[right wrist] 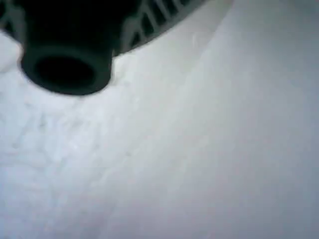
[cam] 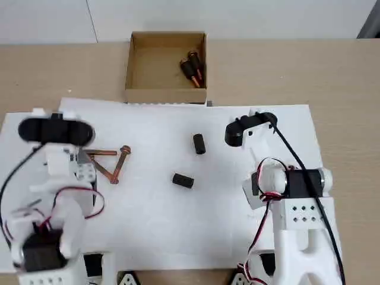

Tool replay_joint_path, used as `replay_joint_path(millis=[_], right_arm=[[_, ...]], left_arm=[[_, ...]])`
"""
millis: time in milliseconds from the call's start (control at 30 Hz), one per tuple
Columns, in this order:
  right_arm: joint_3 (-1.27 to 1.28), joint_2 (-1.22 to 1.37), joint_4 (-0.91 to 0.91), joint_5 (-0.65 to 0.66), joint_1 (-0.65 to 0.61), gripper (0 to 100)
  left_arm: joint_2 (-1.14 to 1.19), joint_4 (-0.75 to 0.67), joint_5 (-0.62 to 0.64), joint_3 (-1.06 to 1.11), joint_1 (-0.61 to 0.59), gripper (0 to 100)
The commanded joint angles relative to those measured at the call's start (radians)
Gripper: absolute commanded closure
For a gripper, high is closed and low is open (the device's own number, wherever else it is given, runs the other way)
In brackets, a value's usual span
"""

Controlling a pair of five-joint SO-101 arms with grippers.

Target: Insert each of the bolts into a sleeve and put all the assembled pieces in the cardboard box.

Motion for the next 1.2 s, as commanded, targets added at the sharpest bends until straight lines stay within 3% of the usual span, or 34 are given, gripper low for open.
replay_joint_path(millis=[0, 433, 833, 1167], right_arm=[[-0.008, -0.022, -0.016, -0.002, 0.010, 99.5], [-0.006, -0.022, -0.028, -0.002, 0.010, 99.5], [-0.006, -0.022, -0.028, -0.002, 0.010, 99.5], [-0.006, -0.022, -0.028, 0.000, 0.010, 99.5]], left_arm=[[0.147, 0.061, 0.000, -0.124, 0.031, 99], [0.637, 0.212, -0.005, -0.337, 0.175, 99], [1.097, 0.327, -0.015, -0.565, 0.175, 99], [1.241, 0.325, -0.049, -0.665, 0.170, 93]])
